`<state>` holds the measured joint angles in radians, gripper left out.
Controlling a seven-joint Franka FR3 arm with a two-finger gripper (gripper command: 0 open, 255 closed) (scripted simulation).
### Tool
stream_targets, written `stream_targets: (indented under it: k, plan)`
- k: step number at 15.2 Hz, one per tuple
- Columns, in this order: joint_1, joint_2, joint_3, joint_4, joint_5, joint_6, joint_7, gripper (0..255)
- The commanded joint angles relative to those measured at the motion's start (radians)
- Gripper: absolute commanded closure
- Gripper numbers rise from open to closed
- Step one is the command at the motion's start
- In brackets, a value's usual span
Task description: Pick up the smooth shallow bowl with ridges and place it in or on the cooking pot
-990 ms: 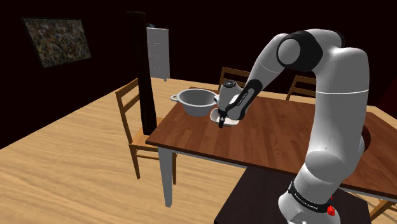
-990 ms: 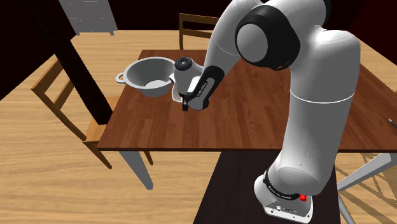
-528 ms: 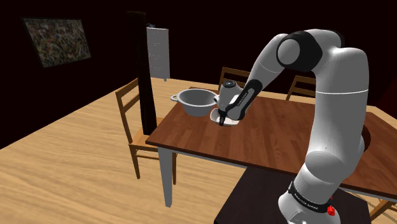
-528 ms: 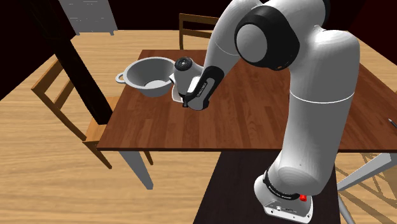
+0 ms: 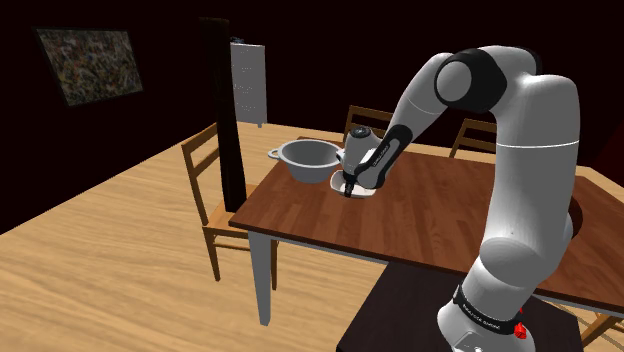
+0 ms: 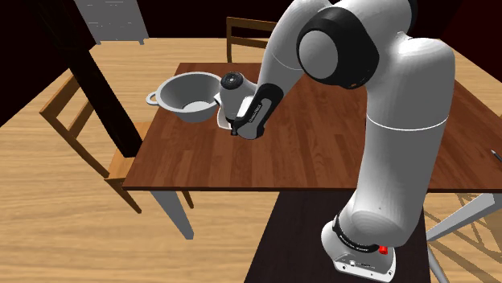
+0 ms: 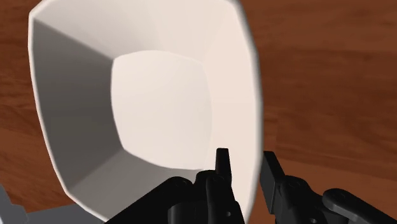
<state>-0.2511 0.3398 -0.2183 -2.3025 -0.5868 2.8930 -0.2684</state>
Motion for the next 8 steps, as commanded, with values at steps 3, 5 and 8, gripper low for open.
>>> stream_targets:
  k: [3,5,8]
  plan:
    - [-0.011,-0.039,0.016,-0.007,0.022,-0.034,-0.028,255]
    - [-0.017,-0.065,0.025,-0.010,0.037,-0.056,-0.046,255]
    - [-0.025,-0.102,0.038,-0.012,0.061,-0.091,-0.074,255]
